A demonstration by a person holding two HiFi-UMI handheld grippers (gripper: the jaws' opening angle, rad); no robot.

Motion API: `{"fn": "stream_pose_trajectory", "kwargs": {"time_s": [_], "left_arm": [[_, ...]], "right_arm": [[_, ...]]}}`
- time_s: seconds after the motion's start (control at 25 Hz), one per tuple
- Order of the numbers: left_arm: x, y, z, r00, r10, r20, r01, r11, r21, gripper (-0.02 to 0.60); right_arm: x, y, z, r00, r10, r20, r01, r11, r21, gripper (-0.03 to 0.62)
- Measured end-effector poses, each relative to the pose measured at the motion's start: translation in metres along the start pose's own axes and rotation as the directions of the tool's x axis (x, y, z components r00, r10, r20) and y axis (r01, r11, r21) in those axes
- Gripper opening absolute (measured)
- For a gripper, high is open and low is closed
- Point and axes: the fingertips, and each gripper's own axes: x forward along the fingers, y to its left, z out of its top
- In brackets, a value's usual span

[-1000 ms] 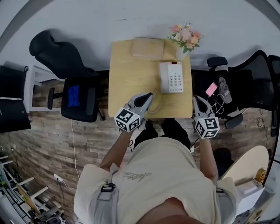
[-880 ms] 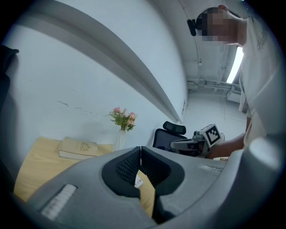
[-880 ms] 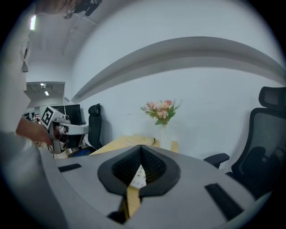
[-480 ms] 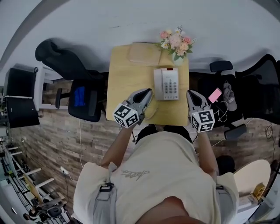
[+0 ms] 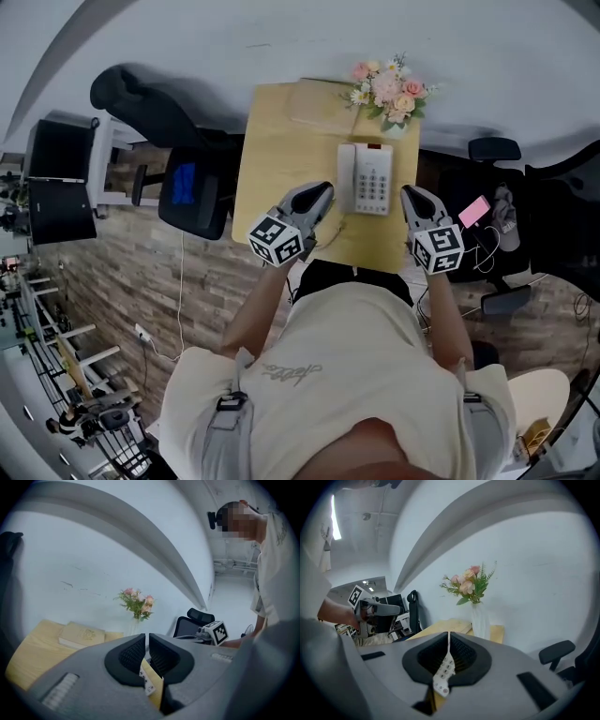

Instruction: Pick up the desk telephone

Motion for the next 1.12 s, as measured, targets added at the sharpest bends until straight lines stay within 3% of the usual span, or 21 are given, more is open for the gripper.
{"fn": "stream_pose_trajectory", "kwargs": {"time_s": [0.12, 0.24, 0.32, 0.64, 0.76, 0.92, 1.12], "left_arm": [[0.010, 0.008, -0.008, 1.000, -0.009, -0.019, 0.009, 1.000, -0.025, 0.053], [0.020, 0.015, -0.017, 0.998, -0.036, -0.042, 0.033, 0.997, -0.070, 0.147], [0.025, 0.023, -0.023, 0.997, -0.049, -0.054, 0.043, 0.993, -0.111, 0.157], [0.046, 0.076, -0.078, 0.984, -0.085, -0.154, 0.030, 0.946, -0.324, 0.230], [0.052, 0.101, -0.100, 0.978, -0.086, -0.188, -0.002, 0.906, -0.424, 0.249], [0.061, 0.118, -0.129, 0.963, -0.150, -0.223, 0.000, 0.830, -0.558, 0.277], [0.077, 0.122, -0.147, 0.945, -0.232, -0.231, 0.028, 0.759, -0.650, 0.313]], "right_arm": [[0.013, -0.005, -0.006, 1.000, 0.026, -0.017, -0.025, 0.998, 0.059, 0.023], [0.022, -0.006, -0.011, 0.998, 0.048, -0.044, -0.044, 0.994, 0.098, 0.055], [0.029, -0.007, -0.016, 0.995, 0.066, -0.068, -0.057, 0.990, 0.129, 0.063], [0.066, -0.035, -0.054, 0.979, 0.103, -0.177, -0.043, 0.948, 0.316, 0.131], [0.082, -0.047, -0.073, 0.966, 0.118, -0.228, -0.025, 0.927, 0.373, 0.155], [0.102, -0.064, -0.099, 0.956, 0.129, -0.265, 0.016, 0.875, 0.483, 0.158], [0.118, -0.073, -0.124, 0.925, 0.184, -0.331, 0.022, 0.847, 0.531, 0.158]]}}
